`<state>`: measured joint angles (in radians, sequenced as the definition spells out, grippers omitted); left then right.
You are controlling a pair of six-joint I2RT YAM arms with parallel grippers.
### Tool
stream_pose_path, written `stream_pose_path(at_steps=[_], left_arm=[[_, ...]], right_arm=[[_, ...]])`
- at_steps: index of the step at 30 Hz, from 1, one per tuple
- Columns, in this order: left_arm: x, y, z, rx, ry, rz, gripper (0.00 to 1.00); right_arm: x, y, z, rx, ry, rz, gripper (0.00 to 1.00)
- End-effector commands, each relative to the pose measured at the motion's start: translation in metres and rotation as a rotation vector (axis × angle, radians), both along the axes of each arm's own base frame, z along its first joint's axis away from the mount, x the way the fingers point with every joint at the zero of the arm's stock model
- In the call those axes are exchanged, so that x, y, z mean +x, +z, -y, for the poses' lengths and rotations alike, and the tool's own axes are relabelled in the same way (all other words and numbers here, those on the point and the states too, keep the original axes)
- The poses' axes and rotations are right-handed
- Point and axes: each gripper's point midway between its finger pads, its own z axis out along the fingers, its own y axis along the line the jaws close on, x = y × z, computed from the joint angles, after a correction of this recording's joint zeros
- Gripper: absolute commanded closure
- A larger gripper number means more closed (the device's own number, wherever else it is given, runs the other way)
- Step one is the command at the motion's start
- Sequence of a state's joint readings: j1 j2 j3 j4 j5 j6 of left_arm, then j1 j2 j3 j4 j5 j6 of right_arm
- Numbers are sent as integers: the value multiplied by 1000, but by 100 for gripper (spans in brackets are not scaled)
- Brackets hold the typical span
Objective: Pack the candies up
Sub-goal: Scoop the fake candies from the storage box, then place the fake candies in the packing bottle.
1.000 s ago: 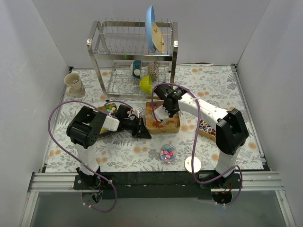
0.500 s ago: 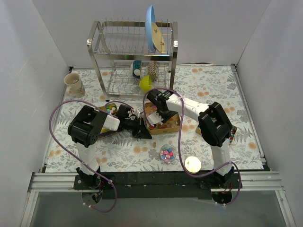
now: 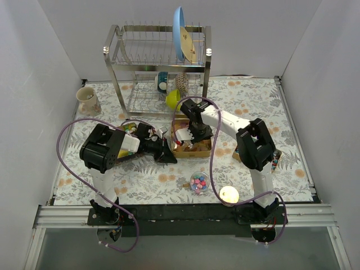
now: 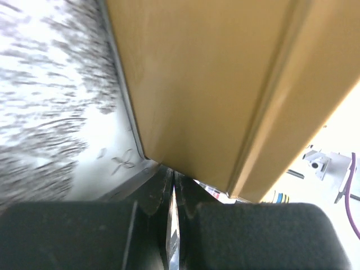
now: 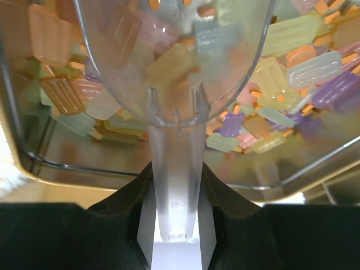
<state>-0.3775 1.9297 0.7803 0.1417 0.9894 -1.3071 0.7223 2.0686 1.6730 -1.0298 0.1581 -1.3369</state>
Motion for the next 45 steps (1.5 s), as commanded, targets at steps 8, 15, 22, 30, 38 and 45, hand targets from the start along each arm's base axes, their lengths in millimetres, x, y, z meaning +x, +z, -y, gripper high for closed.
stream_pose_path(at_steps=[8,15,22,30,38,45], left_arm=[[30,54,-5,-59,-42,209,94],[25,71,-5,-82,-82,222,87],[13,84,-10,-78,-136,229,80],[0,99,-19,-65,-177,255,77],[-8,115,-32,-44,-231,303,75],[-4,113,-44,-7,-217,328,73]], right_arm=[[-61,1,-50,465,-48,-253,99],[-59,11,-45,561,-136,-269,99],[-57,12,-34,606,-227,-290,99],[-52,5,-19,577,-331,-285,99],[-35,11,4,497,-476,-168,99],[-26,15,32,425,-569,-40,99]])
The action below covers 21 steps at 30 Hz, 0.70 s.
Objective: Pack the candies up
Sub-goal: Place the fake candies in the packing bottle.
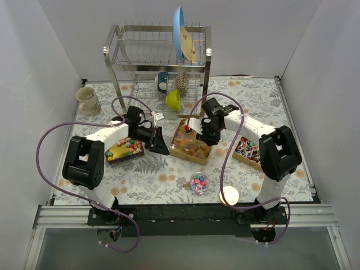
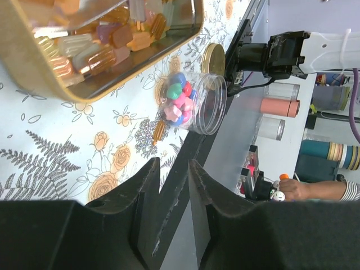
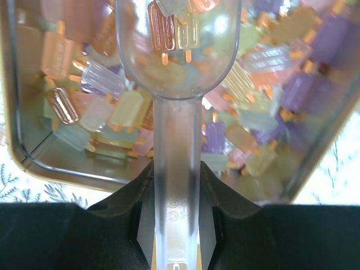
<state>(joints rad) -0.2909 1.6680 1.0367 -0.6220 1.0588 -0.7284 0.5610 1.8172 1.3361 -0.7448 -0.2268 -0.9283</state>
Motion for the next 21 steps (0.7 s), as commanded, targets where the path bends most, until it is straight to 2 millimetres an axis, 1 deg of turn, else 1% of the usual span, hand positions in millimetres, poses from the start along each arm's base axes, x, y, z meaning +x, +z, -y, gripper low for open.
stream_pose_path(at_steps=[1,2,4,5,6,7,8,9,10,11,12,14,16,17,21], left_arm=[[2,15,-8,-8,-5,63,73],[3,15,-8,-8,-2,66,73],[6,14,-11,2,12,75,73],[8,13,-12,6,16,83,73],[11,12,-14,10,27,83,73],[11,12,-14,11,30,77,73],[13,11,-15,15,34,79,73],[14,12,-16,16,39,78,73],[15,13,-17,17,42,80,73],[16,12,-17,21,42,80,73],[17,12,-19,23,47,80,72],[17,10,-21,28,50,76,73],[18,9,-22,30,54,71,72],[19,9,-22,29,55,73,72],[22,8,-22,27,60,71,72]], right_arm=[[6,15,21,-48,-102,68,99],[2,15,24,-38,-102,68,99],[0,17,22,-4,-88,81,99],[-2,20,23,11,-90,80,99],[-8,19,21,43,-81,52,99],[-9,19,19,67,-80,44,99],[-8,25,20,95,-80,58,99],[-14,21,21,108,-69,48,99],[-15,23,21,119,-58,57,99],[-12,28,22,136,-57,84,99],[-16,26,23,148,-56,71,99],[-15,29,26,170,-62,77,99],[-16,27,28,180,-69,68,99],[-14,31,30,197,-79,75,99],[-20,44,25,291,-71,61,99]])
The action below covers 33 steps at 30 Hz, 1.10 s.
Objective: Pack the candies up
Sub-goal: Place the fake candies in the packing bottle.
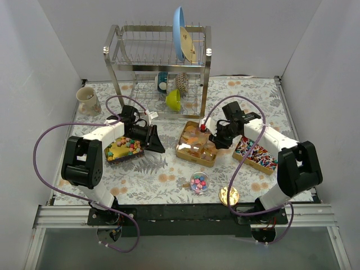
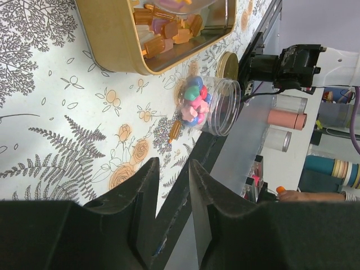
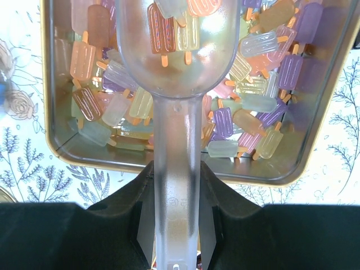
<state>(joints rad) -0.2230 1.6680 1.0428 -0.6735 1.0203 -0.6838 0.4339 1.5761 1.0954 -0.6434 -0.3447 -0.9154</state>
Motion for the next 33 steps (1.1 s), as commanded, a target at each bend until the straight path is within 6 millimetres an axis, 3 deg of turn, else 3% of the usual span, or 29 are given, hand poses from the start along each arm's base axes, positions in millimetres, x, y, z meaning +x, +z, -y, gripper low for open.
stream_pose_path(at_steps=[1,8,14,27,33], left_arm=[[10,14,0,-18,-1,67,72],[14,14,-3,-8,-10,104,72],[10,10,-4,-6,-16,123,71],[28,-6,-17,125,75,225,69],[35,-6,-22,154,104,282,68]], right_arm=[[-1,29,-13,155,26,39,99],[-13,66,9,207,11,121,99],[-51,86,27,165,94,169,99],[-124,83,77,-130,311,169,99],[-137,83,89,-270,411,184,99]])
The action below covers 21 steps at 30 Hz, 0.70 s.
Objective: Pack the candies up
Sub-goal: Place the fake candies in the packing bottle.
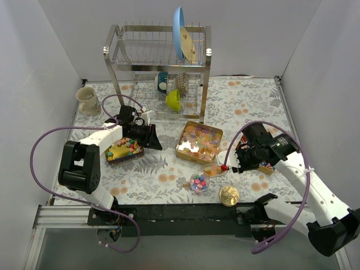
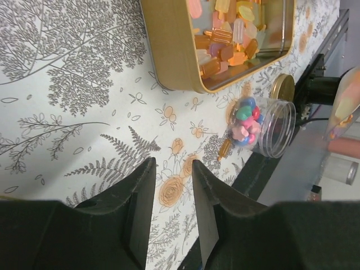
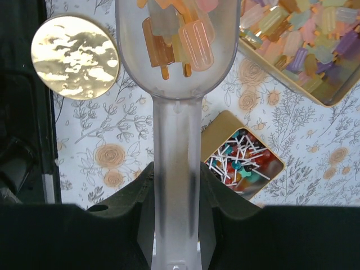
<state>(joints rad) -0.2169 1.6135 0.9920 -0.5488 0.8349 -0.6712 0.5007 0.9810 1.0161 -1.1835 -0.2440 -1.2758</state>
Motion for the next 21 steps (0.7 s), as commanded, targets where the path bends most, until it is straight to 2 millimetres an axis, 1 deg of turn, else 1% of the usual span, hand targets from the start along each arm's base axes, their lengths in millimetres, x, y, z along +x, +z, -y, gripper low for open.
stream_pose_path(at_steps=[1,2,4,5,7,8,9,11,12,14,15,17,18,20,21], left_arm=[[12,15,-6,14,31,119,68],[11,16,-6,14,33,124,68],[10,19,-6,12,32,131,67],[9,20,-6,12,32,132,67],[8,21,-7,11,34,138,67],[7,21,-7,9,32,138,67],[7,22,-7,10,34,143,67],[6,20,-7,13,34,142,67],[6,22,-7,11,34,149,67],[6,23,-7,8,35,150,67],[7,24,-7,7,36,152,67],[8,25,-6,4,37,150,67],[9,26,-6,4,36,154,67],[13,29,-5,0,39,158,66],[14,30,-4,-2,41,159,66]], right_arm=[[-13,1,17,-143,73,14,99],[-10,3,20,-173,59,28,99],[-10,3,17,-212,76,21,99],[-8,4,18,-235,54,22,99],[-4,8,8,-249,63,20,99],[-1,10,12,-289,39,31,99],[3,13,8,-302,41,38,99],[7,16,4,-345,48,75,99],[7,15,-1,-370,72,87,99],[12,19,0,-425,81,136,99],[12,18,-4,-453,103,155,99],[19,24,-3,-497,102,210,99],[20,25,-7,-514,115,225,99],[27,31,-6,-558,114,279,99],[28,32,-9,-577,131,297,99]])
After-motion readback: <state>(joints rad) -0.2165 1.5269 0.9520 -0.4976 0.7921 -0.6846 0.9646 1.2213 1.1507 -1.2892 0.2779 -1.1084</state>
